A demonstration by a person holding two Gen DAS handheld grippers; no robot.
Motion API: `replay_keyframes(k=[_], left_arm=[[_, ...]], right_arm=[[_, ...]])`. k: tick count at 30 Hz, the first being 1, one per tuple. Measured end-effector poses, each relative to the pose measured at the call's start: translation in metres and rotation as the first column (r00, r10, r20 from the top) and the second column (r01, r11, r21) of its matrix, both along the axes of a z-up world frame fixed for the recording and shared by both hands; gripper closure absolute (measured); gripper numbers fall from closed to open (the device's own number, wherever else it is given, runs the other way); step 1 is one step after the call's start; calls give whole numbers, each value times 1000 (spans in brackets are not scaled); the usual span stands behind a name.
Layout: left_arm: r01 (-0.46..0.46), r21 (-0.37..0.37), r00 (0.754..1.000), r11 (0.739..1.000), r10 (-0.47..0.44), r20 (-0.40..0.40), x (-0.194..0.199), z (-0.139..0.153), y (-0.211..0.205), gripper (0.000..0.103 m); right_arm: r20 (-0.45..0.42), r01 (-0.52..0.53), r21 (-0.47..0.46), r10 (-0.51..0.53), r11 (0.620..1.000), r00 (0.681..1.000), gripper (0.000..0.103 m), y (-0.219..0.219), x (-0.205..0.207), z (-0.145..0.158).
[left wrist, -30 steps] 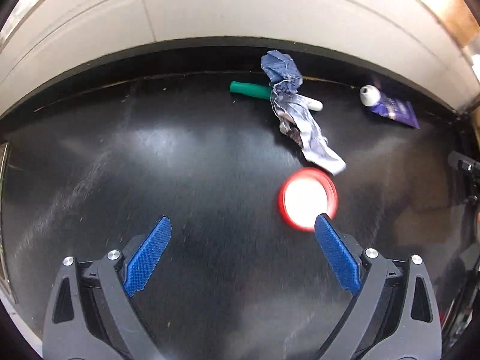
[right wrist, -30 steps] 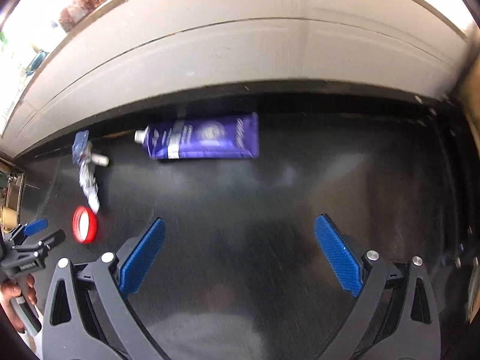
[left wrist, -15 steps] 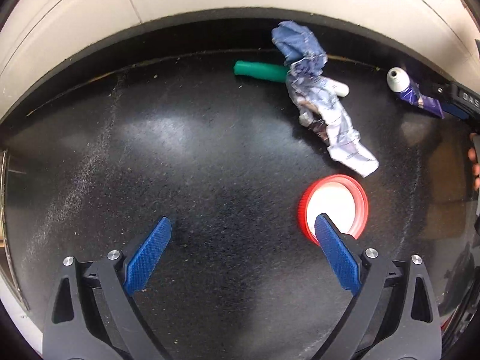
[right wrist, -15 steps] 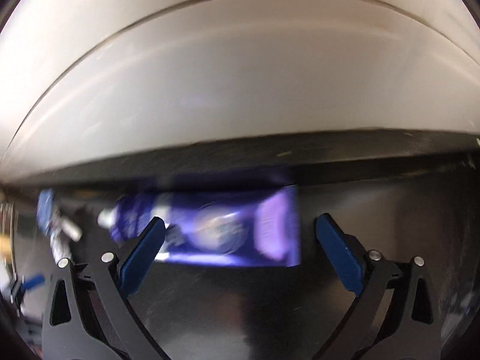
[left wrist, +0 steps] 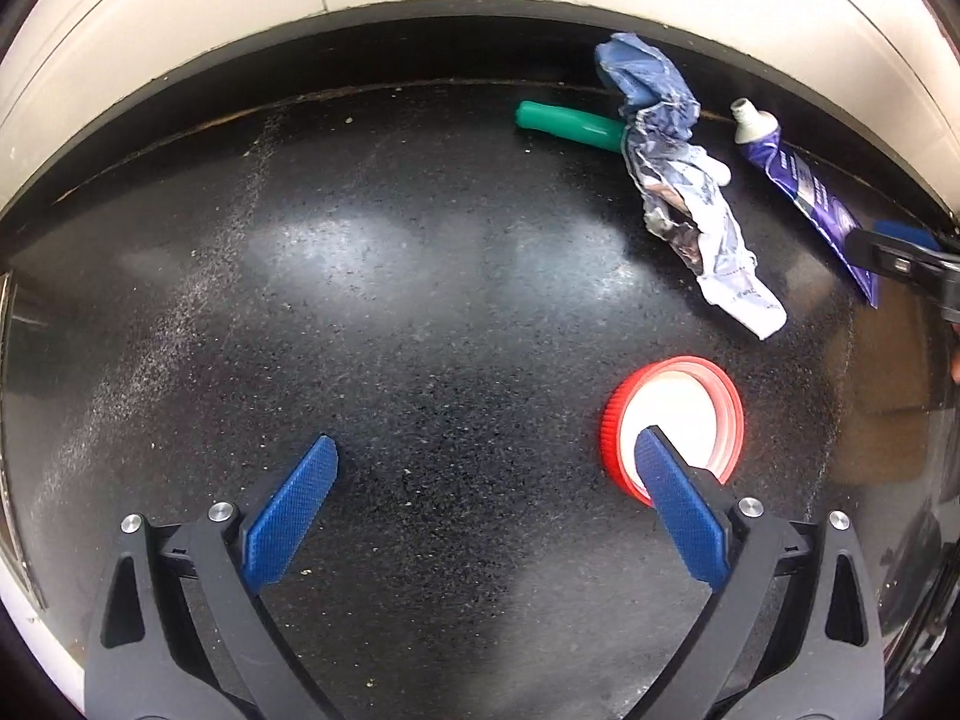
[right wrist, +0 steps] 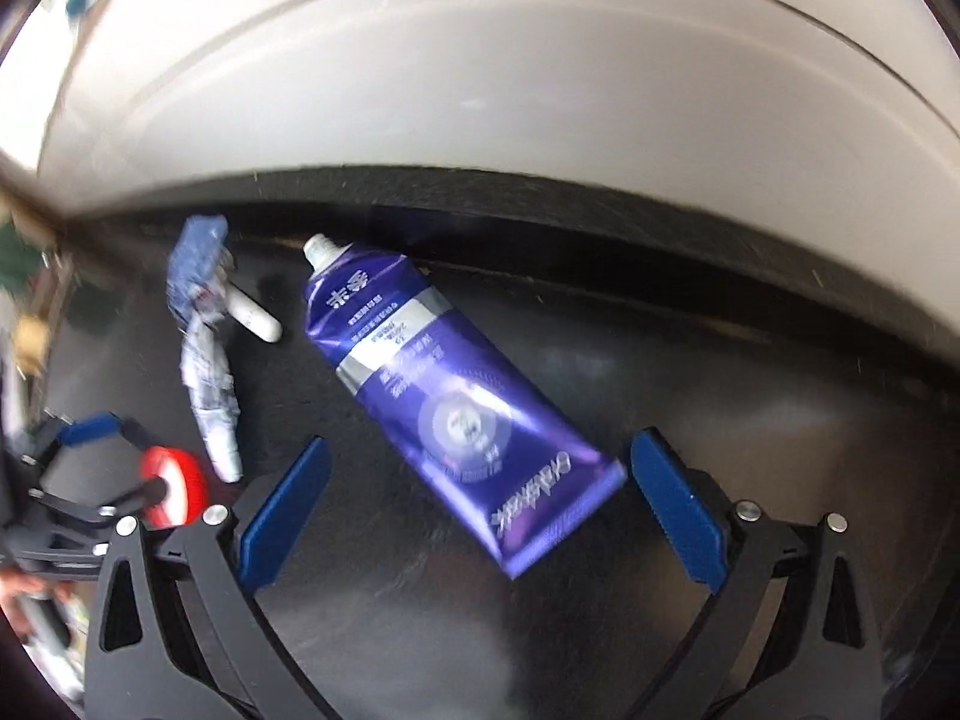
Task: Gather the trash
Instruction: 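Grasp the red-rimmed lid with left tool while right tool grasps purple tube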
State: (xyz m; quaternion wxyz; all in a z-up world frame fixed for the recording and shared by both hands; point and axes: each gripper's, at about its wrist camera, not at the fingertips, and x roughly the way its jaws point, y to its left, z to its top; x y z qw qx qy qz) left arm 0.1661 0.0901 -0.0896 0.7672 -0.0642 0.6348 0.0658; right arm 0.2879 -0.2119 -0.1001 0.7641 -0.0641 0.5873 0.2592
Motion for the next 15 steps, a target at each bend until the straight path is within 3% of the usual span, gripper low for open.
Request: replay_keyframes(k=[6,9,12,13,14,15], left_arm=[[16,3,1000,1000,-16,-5,1,-2,-18,6],[33,-1,999,999,-33,-14,2,-2,-20,6],[144,-10,989,990,-144,-37,1,-5,-34,8],[166,-8,986,986,-166,-12,-1,-3,-38,17],[182,-7,983,983,-182,20,-4,0,-42,24],[189,-16,981,982,-188,55,-6,5,-46,58]], right_arm=[[63,-117,-141,127,983,990,5,32,3,-4],[83,-120,-125,131,985,988,5,37,3,-1],[61,-146,-139,156,979,986,5,41,3,1],[56,-151,-141,160,978,985,7,47,0,3],[72,-154,-129,164,980,984,26,56,-5,6],[78,-166,-112,175,980,981,45,68,-3,10]])
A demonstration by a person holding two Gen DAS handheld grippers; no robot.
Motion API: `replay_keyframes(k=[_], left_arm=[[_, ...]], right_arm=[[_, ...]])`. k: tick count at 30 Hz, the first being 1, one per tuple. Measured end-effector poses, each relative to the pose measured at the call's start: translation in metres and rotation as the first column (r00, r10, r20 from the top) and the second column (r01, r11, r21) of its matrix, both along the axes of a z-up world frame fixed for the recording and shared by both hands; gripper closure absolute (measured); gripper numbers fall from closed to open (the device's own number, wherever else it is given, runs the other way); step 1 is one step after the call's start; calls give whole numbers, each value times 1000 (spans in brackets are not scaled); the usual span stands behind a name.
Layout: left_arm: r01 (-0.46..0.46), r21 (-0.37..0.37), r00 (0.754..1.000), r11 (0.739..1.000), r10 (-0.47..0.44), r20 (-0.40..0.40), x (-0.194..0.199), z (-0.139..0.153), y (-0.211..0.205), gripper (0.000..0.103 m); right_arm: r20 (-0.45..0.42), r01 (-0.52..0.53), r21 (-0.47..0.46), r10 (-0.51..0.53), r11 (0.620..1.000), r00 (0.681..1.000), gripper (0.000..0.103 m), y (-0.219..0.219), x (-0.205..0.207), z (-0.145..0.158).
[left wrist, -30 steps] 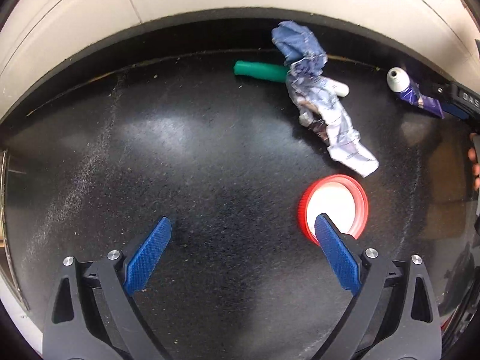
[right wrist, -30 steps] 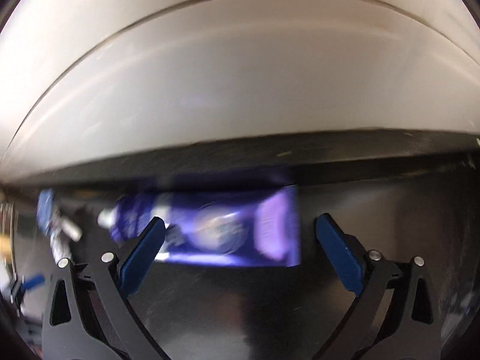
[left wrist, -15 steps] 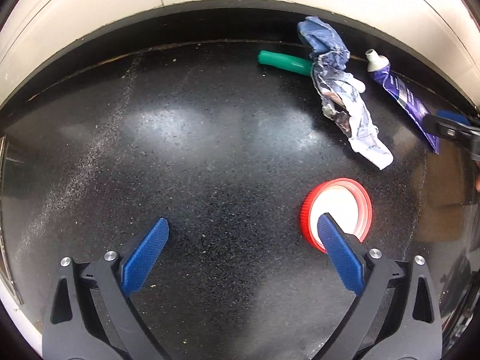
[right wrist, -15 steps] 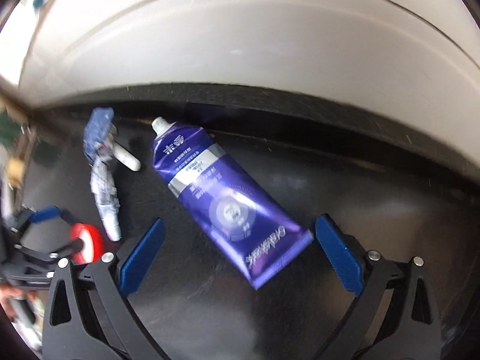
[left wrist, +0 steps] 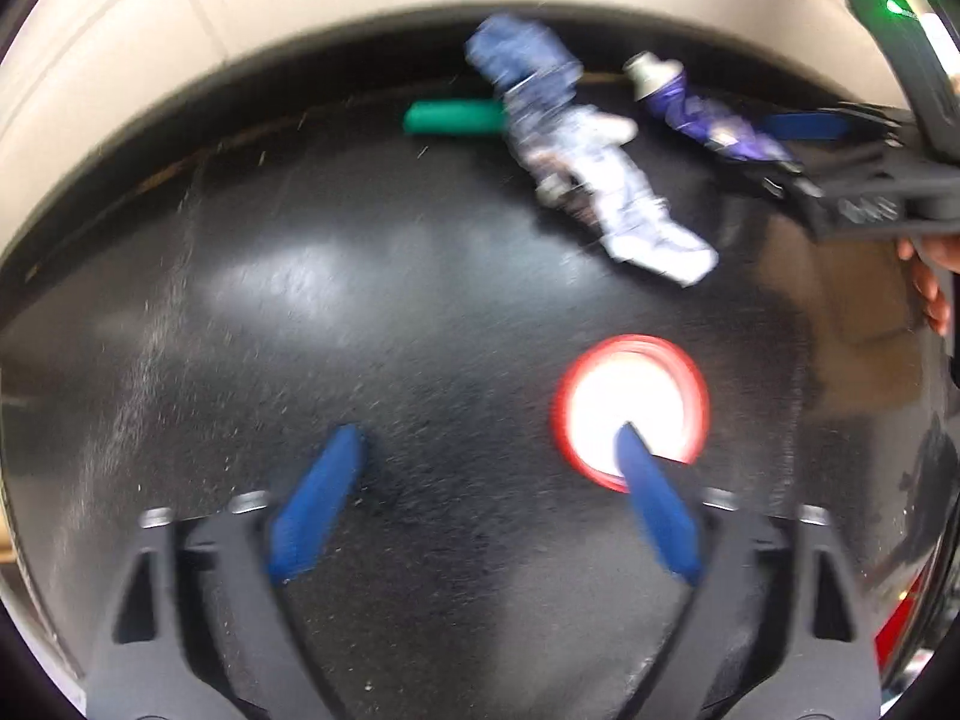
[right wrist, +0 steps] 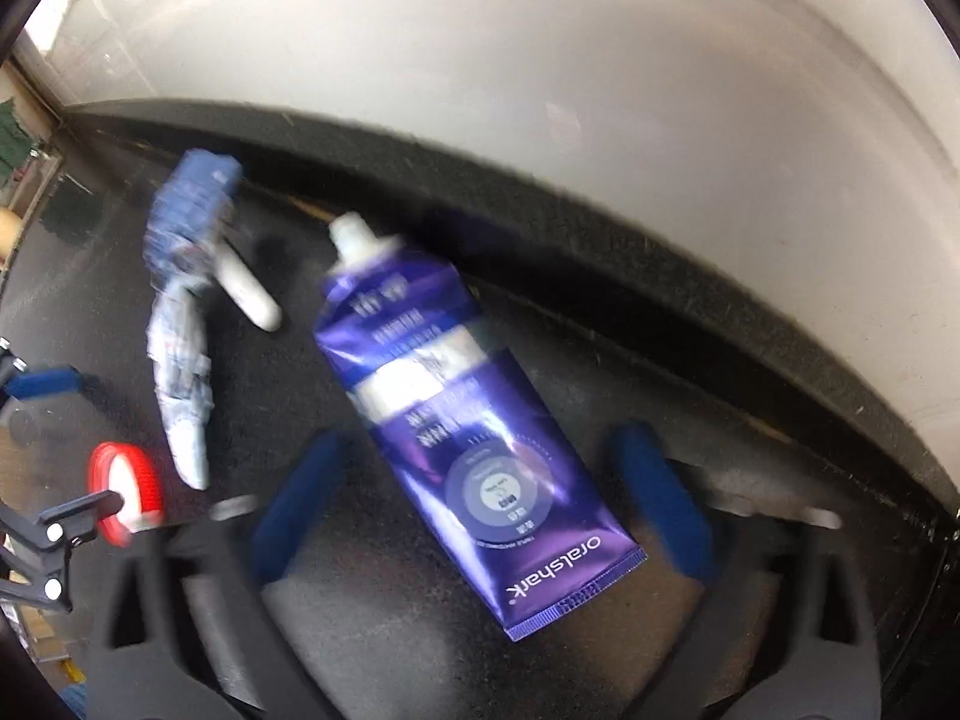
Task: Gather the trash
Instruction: 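Grasp the red-rimmed lid with left tool while right tool grasps purple tube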
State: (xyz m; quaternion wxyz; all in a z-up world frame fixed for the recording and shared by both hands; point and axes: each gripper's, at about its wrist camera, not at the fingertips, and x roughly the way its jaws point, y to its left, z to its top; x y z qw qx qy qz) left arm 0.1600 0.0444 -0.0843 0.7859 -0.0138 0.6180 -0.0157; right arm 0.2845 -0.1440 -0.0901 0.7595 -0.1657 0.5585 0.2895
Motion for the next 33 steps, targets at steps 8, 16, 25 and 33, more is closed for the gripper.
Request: replay_keyframes(k=[8,16,25,33], left_arm=[[-26,-106,1000,994,26,-3,-21,3,-15,100],[-21,-93,999,995,25,37,-59,20,-15,100],[16,-94,999,995,-13,40,-81,35,-46,100],[-17,-98,1000,995,19,18,-101,38,-51,100]], right_arm=[[-24,75,52,-74,996,997,51,-22,-40,18],[-18,166,89,-165,982,986,92,-72,-70,49],[-34,304,97,-302,948,953,92,-141,-99,35],[-6,319,-16,-319,948,948,22,-143,-104,5]])
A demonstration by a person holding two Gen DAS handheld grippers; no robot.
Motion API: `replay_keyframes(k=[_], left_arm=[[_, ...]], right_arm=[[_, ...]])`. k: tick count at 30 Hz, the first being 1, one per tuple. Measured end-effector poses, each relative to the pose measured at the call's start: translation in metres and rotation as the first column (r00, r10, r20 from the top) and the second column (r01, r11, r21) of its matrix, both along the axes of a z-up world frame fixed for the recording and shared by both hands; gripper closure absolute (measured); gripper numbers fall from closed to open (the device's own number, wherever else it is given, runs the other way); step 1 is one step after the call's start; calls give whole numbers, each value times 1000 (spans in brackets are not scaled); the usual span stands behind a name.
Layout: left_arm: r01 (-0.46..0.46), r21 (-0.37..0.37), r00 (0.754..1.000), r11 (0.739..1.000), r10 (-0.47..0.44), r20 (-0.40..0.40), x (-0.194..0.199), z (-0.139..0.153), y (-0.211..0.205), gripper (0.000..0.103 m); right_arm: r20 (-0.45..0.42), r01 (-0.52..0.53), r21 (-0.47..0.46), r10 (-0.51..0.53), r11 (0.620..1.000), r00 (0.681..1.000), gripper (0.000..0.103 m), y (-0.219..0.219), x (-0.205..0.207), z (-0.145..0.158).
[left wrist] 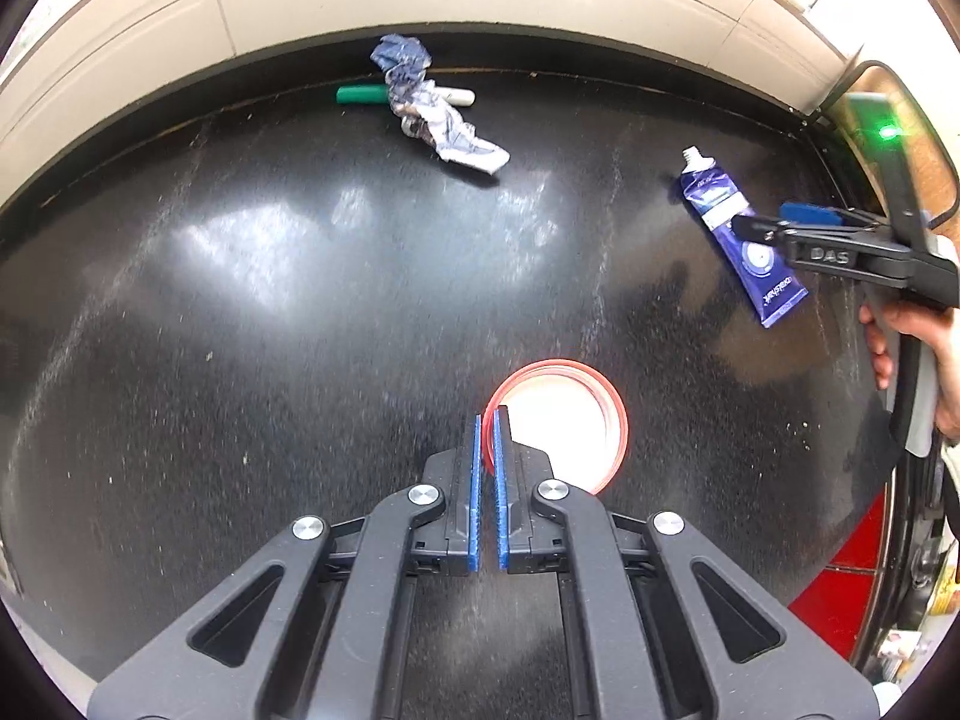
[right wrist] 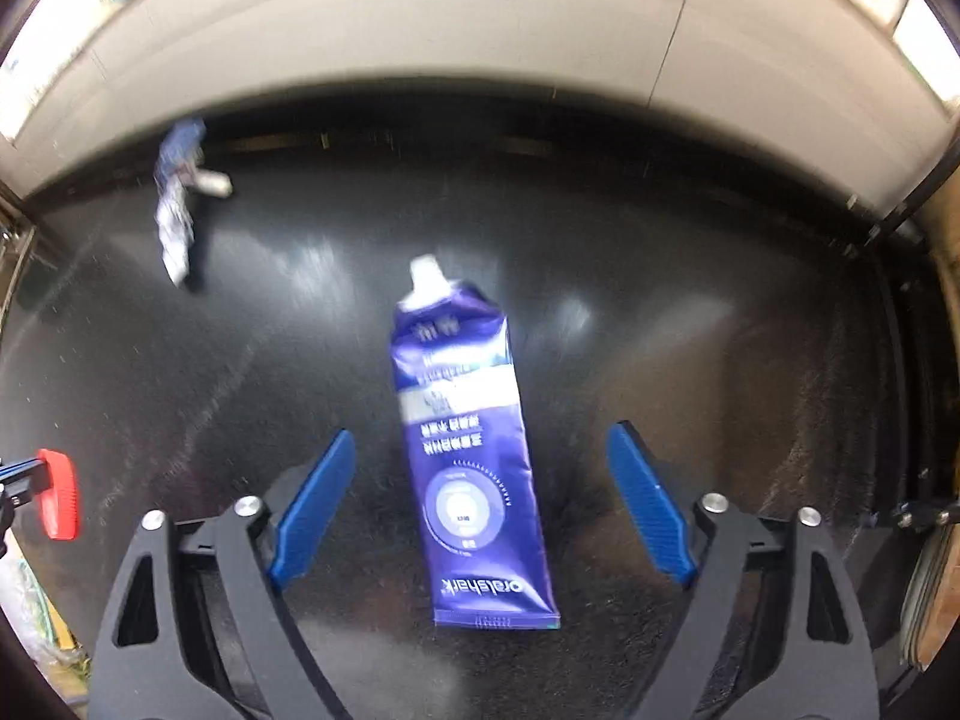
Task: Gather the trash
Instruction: 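Grasp the red-rimmed lid with left tool while right tool grasps purple tube, then carry red lid and purple tube over the bin and open both tools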
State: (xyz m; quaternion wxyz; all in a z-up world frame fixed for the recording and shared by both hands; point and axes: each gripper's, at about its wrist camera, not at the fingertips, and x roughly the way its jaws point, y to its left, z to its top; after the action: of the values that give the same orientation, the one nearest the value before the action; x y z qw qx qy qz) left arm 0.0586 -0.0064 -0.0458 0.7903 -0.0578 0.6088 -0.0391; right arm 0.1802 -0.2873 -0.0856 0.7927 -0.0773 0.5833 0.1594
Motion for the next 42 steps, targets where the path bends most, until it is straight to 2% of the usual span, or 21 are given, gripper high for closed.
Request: replay_keyframes(k=[3,7,8,9,14,17,22,33,35,39,42], left_arm=[[-21,3,1000,1000,21,-6,-10,8,1,100],[-51,6,999,999,51,-15,-21,11,8,100],[-57,8,998,998,57,-19,-21,9,9,100],[-64,9,998,998,64,-21,-22,9,10,100],[-61,9,998,998,61,-22,-22,9,6,100],[-43,16,999,999,43,-20,-17,11,-1,100],[-12,22,1000,1000,12,-7,-6,16,-16,100],[45,28,999,999,-46,7,15,17,-50,100],[45,52,999,998,-46,24,16,19,-53,100],[0,46,999,999,-2,48,13,25,-43,100],[-78,55,996,995,76,48,-2,26,-12,100]], right_arm=[[-18,-4,-66,3,998,1000,22,4,2,-17],[-30,-20,-16,20,1000,999,19,9,8,-30],[-27,-33,-11,33,999,999,30,8,10,-28],[-16,-28,3,28,1000,999,52,8,13,-24],[-62,-41,10,42,999,997,53,1,20,-22],[-54,14,46,-12,999,998,53,-15,22,-16],[-28,33,42,-32,999,999,52,-38,22,-4],[4,124,116,-126,985,992,52,-92,9,23],[8,129,129,-131,983,991,52,-96,7,28],[16,75,165,-79,983,997,52,-76,11,42],[34,-21,185,15,982,999,52,-32,18,54]])
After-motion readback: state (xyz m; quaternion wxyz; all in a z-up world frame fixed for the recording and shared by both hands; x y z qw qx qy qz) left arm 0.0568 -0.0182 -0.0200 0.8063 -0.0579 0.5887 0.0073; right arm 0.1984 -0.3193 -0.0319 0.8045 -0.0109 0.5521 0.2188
